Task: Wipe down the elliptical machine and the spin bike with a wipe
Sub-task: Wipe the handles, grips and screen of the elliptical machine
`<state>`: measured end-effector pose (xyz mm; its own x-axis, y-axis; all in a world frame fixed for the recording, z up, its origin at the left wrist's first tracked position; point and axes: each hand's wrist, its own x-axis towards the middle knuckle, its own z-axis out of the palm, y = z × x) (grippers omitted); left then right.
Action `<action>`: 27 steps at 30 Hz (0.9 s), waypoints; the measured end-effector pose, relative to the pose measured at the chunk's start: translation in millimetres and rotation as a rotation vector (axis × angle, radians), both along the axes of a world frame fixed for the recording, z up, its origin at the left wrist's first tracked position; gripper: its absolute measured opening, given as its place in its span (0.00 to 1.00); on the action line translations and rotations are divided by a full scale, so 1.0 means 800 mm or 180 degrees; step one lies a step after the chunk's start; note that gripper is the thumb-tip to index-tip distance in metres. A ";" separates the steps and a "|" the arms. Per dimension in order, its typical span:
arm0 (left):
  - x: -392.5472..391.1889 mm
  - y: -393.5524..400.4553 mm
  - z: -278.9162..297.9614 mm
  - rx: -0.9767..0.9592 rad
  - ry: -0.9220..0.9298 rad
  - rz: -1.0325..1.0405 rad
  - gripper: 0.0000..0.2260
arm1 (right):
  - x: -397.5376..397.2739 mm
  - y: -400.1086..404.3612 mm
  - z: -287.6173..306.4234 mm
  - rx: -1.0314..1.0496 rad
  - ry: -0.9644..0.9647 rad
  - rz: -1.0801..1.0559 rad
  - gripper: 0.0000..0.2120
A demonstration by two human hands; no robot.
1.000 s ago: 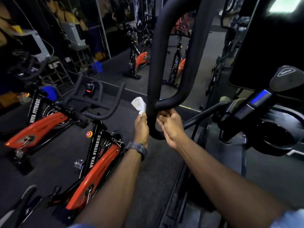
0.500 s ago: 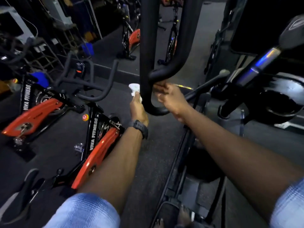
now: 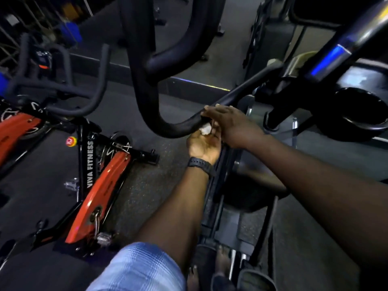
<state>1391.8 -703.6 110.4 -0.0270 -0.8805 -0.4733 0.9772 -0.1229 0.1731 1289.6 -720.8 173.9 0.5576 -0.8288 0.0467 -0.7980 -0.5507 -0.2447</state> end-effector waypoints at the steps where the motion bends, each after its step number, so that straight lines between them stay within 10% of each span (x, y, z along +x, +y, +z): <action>1: -0.012 -0.009 0.001 0.0042 0.0015 -0.0089 0.12 | -0.009 -0.011 0.000 -0.0030 0.0099 -0.0085 0.29; 17: 0.046 -0.003 0.012 -0.0428 0.0125 0.0677 0.15 | 0.050 0.013 -0.017 0.0073 -0.0536 0.0246 0.29; 27: 0.158 0.029 0.165 -0.0291 -0.3190 0.0790 0.11 | 0.138 0.084 0.114 0.0489 -0.1008 -0.0382 0.06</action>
